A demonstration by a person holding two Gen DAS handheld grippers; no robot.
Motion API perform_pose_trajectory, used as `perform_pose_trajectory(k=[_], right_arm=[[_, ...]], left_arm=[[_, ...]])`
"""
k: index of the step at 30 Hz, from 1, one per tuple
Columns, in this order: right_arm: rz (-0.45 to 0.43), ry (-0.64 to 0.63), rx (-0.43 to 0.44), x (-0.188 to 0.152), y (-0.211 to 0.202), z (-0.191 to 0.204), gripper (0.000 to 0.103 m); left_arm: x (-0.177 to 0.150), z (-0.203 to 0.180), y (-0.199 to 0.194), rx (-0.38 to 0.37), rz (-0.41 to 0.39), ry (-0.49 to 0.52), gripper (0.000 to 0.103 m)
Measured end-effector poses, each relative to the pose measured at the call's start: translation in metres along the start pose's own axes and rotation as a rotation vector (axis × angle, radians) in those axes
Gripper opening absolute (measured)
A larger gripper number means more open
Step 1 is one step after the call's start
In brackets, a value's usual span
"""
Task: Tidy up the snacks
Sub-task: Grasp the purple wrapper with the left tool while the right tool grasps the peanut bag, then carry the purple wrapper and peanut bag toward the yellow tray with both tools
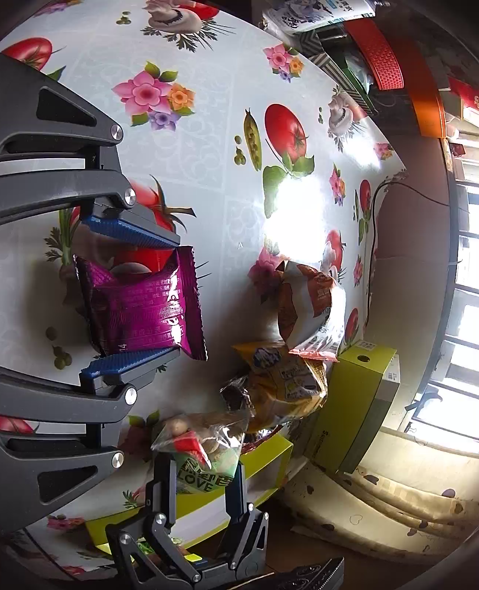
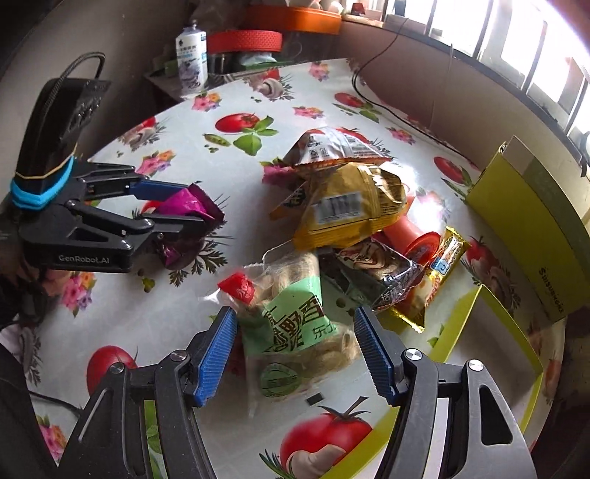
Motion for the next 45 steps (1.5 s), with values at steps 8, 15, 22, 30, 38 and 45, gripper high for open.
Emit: perform_pose_trajectory(k=[8,15,22,30,38,45], right_arm=[[-0.009,0.098,0.010,-0.002,0.008,0.012,0.045],[-0.064,0.212,0.006,-0.012,-0.003,0.018,0.039],[-0.114,0.278,0.016,-0.027,-0.019,0.030,0.037],[-0.175,0.319,0.031,-0.041,-0.044,0.042,0.037],[-0.226,0.365,0.024,-0.056,-0.068,0.044,0.037],[-0.251,0.415,0.017,-0.070,-0.081,0.039,0.037]], left_arm=[[-0.006,-0.005,-0.002,0.008,-0.003,0.020,0.053],[-0.012,-0.009,-0.007,0.048,-0.010,0.009,0.052],[-0.020,-0.016,-0.018,0.060,-0.017,0.006,0.052],[-0.026,-0.033,-0.039,0.055,-0.047,0.024,0.052],[-0.025,-0.052,-0.055,0.038,-0.075,0.048,0.052],[-0.024,-0.067,-0.061,0.008,-0.081,0.068,0.052]])
Point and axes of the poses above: each gripper's, at about its wrist camera, not at the fingertips, and y roughly the way its jaws point, z to its left, x to its top, the point moved 5 cm from there along y, roughly the way its jaws point, and after that the axes turned 13 degrees about z, right-handed, at the moved point
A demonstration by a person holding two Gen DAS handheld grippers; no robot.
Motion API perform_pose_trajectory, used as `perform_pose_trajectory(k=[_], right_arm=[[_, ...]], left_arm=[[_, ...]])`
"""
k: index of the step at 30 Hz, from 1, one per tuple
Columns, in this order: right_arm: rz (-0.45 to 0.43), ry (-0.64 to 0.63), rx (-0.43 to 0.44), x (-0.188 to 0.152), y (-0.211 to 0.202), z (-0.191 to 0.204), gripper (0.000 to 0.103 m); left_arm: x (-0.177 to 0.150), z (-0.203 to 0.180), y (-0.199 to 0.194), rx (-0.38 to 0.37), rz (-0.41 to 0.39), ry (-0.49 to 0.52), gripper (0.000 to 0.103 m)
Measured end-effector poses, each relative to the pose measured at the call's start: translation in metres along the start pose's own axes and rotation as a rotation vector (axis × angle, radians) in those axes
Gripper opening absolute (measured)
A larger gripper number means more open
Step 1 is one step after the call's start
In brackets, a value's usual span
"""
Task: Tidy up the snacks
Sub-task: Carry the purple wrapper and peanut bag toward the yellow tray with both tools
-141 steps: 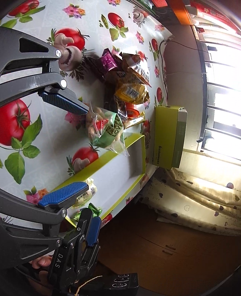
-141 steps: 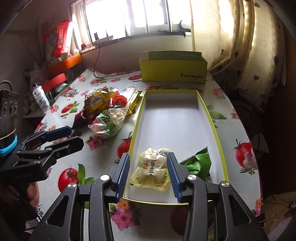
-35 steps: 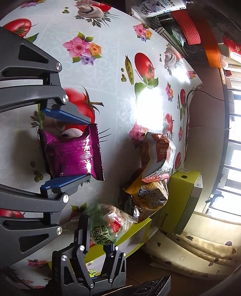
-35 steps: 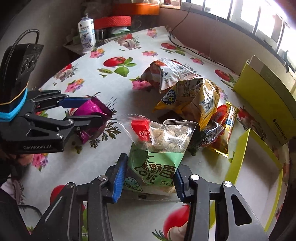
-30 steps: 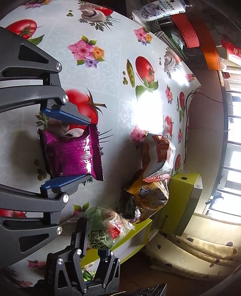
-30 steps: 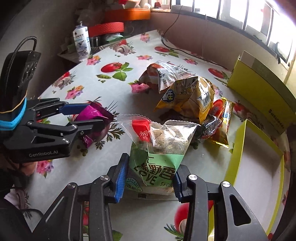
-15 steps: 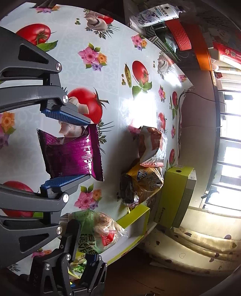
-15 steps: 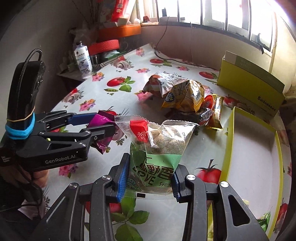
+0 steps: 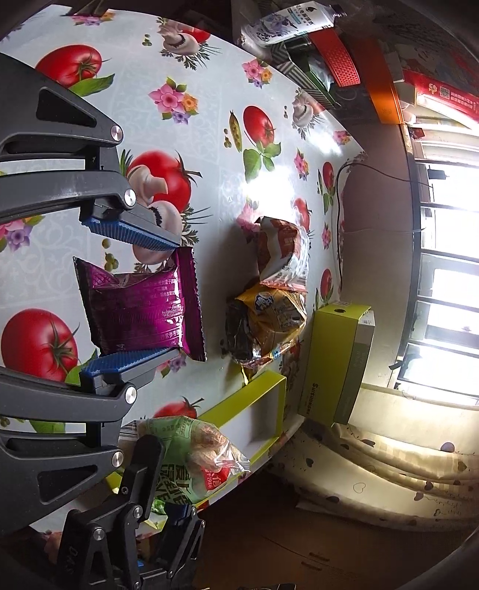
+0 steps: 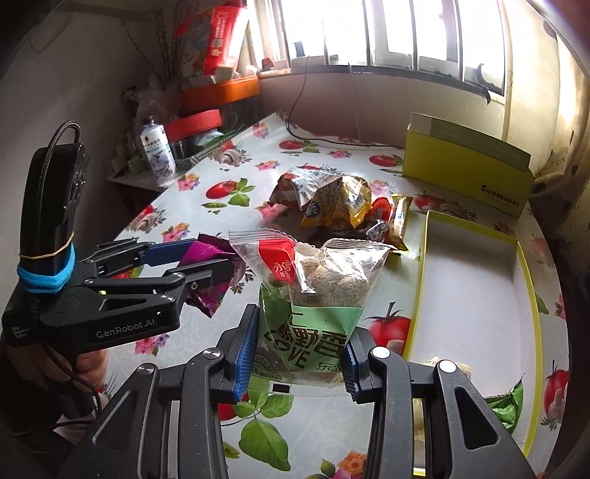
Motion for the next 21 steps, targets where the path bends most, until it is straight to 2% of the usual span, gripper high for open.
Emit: perform_pose_trajectory(k=[21], right_arm=[[-0.048,0.105,-0.053,-0.013,-0.027,-0.042,0.037]], left_arm=[[0.018,-0.057,-0.001,-0.079,-0.007,0.106,0.052]])
Point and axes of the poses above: each gripper's, at about its wrist camera, not at the fingertips, and y roughly the way its jaws point, z to its left, x to its top, the point moved 5 cm from there along y, roughly the way its jaws point, and after that the axes turned 13 degrees about z, right-handed, at the moved point
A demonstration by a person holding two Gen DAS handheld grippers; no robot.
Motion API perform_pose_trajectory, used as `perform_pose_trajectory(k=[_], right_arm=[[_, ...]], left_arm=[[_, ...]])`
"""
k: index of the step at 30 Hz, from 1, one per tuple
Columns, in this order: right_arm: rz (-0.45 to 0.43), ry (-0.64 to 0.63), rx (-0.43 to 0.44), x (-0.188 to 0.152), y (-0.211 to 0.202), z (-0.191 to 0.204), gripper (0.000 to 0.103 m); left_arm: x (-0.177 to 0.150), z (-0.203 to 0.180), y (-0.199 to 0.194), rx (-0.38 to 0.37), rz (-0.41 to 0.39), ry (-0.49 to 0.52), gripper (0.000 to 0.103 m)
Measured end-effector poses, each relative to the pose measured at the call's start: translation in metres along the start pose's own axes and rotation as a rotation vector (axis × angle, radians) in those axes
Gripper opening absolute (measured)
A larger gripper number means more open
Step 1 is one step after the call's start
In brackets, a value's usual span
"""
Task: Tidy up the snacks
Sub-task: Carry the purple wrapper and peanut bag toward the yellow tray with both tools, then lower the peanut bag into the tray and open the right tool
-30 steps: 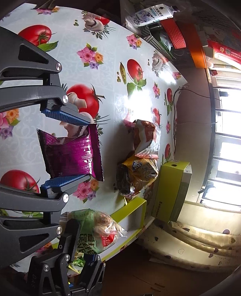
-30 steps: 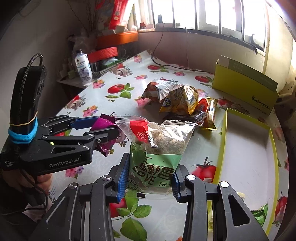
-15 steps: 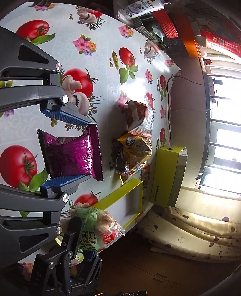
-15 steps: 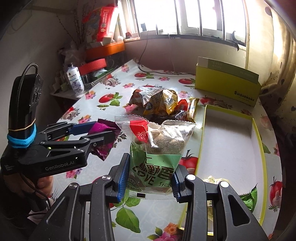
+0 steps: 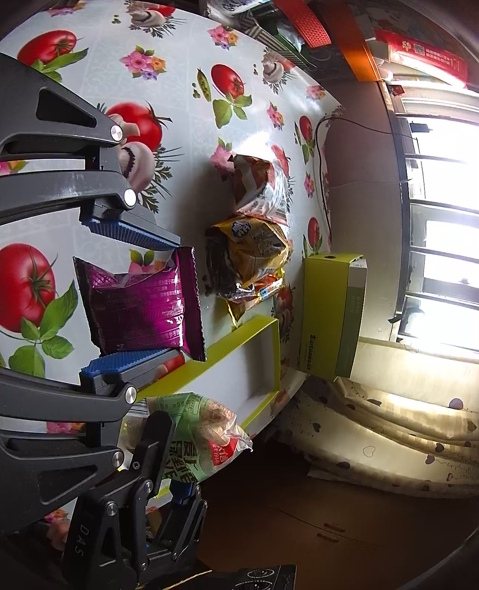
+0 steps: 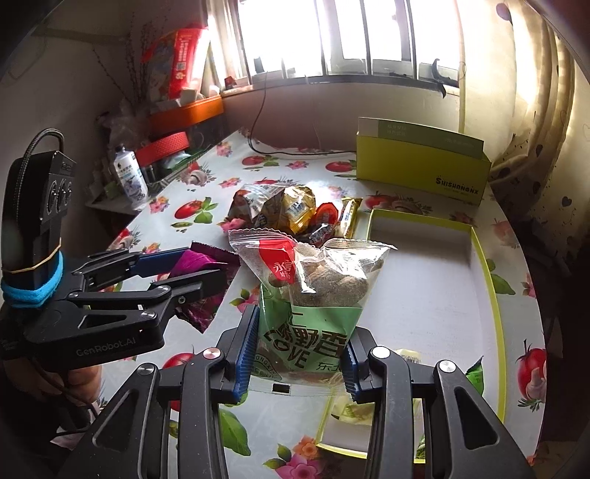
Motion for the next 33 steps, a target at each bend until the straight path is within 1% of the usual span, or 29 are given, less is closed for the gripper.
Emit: perform_pose_trajectory(k=[15,21,28,33], right_arm=[[-0.007,0.073,-0.041,-0.009,-0.008,-0.041,0.037],[-0.005,0.100,-0.057,-0.014,-0.010,-0.057,0.037],[-0.017,0.161,-0.099,-0.018,-0.018,-0.086,0.037],[-0.010,0.183,-0.118,-0.020,-0.017,-0.099,0.037]], left_arm=[[0.012,-0.036,0.015,-0.042,0.017,0.066,0.052],[0.015,-0.046,0.024,-0.063,0.033,0.075,0.052],[0.020,-0.055,0.031,-0.075,0.038,0.090,0.052],[0.023,-0.061,0.037,-0.086,0.042,0.097,0.052]])
Point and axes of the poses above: each gripper's, at about its wrist camera, not at the fingertips, and y roughly the way its jaws point, z to its left, x to its top, the point moved 5 cm from there along y, roughly the way its jaws point, and after that the axes turned 13 degrees about z, right-handed, at the moved point
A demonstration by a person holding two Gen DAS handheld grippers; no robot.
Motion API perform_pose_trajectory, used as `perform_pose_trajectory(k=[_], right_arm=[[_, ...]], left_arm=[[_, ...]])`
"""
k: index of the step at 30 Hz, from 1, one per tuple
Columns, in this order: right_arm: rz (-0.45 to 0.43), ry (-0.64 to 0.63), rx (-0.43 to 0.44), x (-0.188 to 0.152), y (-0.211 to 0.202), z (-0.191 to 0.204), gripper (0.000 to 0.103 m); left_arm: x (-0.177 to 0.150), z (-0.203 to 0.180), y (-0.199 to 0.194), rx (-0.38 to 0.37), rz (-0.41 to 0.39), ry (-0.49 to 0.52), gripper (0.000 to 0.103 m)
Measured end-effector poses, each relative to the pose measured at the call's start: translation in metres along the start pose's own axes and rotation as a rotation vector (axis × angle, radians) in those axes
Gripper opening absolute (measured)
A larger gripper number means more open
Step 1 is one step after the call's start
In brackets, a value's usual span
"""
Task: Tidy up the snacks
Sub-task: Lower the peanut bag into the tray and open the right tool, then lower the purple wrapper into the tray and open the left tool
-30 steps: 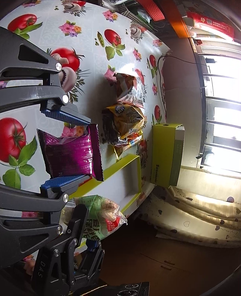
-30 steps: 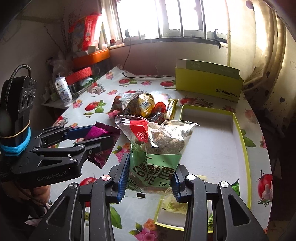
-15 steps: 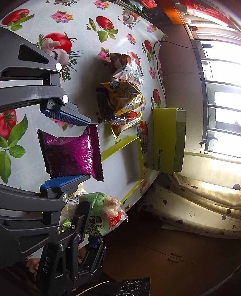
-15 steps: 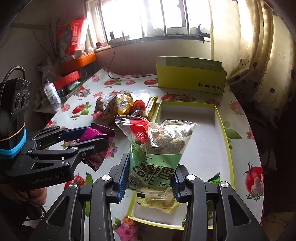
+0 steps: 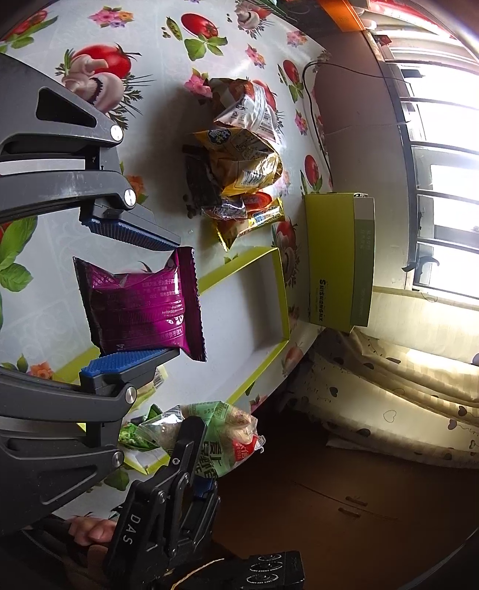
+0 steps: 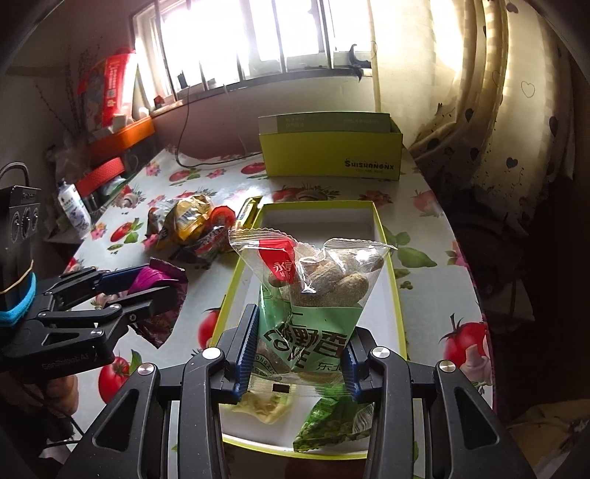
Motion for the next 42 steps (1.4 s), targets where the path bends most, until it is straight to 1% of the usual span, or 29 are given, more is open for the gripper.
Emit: perform_pose_trajectory(k=[9,16,20,24,26,31,38,42], right_arm=[[0.035,0.015,-0.033,0.005,0.016,-0.013,0.037],[0.065,-0.005,-0.057,0.016,0.032,-0.017,0.038],[0.079,0.007,-0.057,0.019,0.040,-0.022,0.044],[0.065,0.018,-0.074,0.018,0.037,-0.027,0.050],[0.043,0.029,-0.069,0.019,0.032,-0.030,0.051],[0.008,0.058,-0.066,0.020,0.020,-0.036,0.052],[0.010,0.075,-0.059,0.015,0.017,-0.040,0.052],[0.008,0.079,-0.060,0.014,0.015,-0.041,0.052]], left_arm=[[0.007,-0.006,0.009,-0.014,0.005,0.010,0.052],[0.014,-0.010,0.017,-0.022,0.012,0.019,0.052],[0.018,-0.013,0.023,-0.028,0.019,0.028,0.052],[0.023,-0.016,0.030,-0.036,0.025,0.038,0.052],[0.025,-0.018,0.033,-0.040,0.028,0.044,0.052],[0.031,-0.027,0.043,-0.058,0.038,0.063,0.052],[0.033,-0.040,0.055,-0.112,0.054,0.084,0.054],[0.034,-0.041,0.057,-0.146,0.063,0.072,0.056]])
Point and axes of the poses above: each gripper's, at about its wrist camera, not at the fingertips, and y roughly the way its jaws point, z to its left, x to its top, the point moved 5 cm from there along y, roughly the way its jaws point, and after that the axes turned 13 degrees about z, right-handed, at the moved point
